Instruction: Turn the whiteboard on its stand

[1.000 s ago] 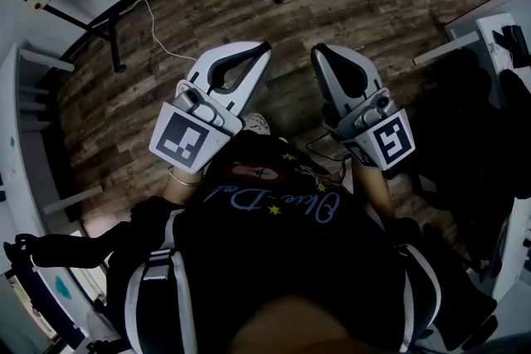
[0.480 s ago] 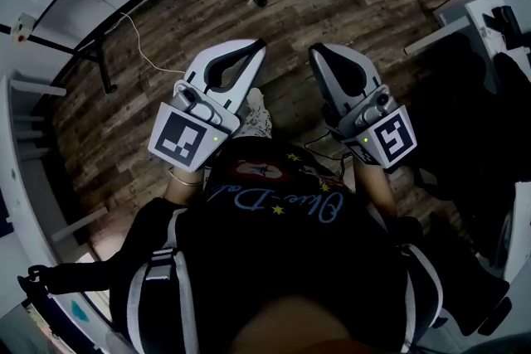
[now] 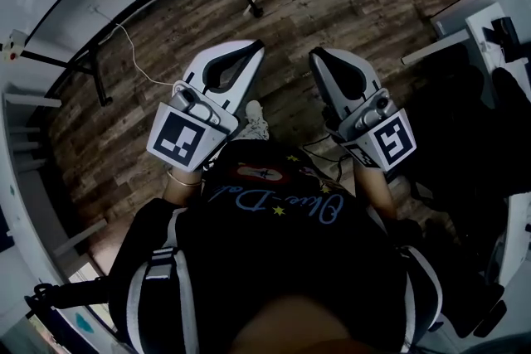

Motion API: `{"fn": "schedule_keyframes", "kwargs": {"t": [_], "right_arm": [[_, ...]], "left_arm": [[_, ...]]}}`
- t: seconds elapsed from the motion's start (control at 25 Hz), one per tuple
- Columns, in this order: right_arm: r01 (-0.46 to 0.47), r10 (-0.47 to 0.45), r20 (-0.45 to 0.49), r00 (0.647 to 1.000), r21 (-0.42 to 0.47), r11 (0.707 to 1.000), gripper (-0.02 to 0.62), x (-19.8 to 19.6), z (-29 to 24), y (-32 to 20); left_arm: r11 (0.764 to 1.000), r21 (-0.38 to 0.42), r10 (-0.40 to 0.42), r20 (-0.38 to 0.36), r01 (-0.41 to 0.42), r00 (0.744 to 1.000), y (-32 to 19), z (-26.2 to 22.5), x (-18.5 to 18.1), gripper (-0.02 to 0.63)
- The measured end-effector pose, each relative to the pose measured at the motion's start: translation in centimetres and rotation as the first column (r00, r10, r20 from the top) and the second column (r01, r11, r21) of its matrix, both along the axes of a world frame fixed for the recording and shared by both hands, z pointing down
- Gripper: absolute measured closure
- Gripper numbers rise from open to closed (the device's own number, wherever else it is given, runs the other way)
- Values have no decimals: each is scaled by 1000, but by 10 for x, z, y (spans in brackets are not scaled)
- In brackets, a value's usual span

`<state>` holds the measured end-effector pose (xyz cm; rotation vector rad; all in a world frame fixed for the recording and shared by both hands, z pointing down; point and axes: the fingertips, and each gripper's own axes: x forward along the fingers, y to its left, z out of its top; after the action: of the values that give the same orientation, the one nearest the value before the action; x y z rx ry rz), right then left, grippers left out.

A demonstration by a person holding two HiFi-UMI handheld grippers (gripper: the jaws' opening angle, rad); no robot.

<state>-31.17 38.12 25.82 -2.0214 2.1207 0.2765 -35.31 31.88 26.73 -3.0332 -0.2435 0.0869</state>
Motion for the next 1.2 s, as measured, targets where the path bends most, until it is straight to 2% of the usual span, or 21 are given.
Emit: {"fn": "schedule_keyframes", "kwargs": {"t": [0.32,0.52,0.68,0.84,0.92,1.08,1.2], "right_arm": [[17,-17,-13,1000,-22,1000,568,28,3,-47],[30,-30,-6,1000,-46,999,568,40,3,-82],[21,-26,-57,998,-96,995,568,45,4,-105],[46,-46,-7,999,-80,996,565,57,2,-124],[27,-30,-27,999,-103,994,563,65,5,-136],[8,-10,-16,1000,-116,993,560,82,9,-157],[5,-6,-12,1000,-96,995,558,90,6,-169]], "left_arm": [[999,-43,18,13,-17,1000,-41,6,27,581],[999,-34,2,14,-1,1000,-76,5,38,581],[999,-34,-13,26,14,1000,-105,10,46,582],[998,-45,-40,23,41,999,-133,11,51,581],[998,-52,-37,13,37,999,-142,11,55,581],[1000,-6,-26,17,26,1000,-160,11,62,581],[999,-9,-32,26,33,999,-174,14,66,583]]}}
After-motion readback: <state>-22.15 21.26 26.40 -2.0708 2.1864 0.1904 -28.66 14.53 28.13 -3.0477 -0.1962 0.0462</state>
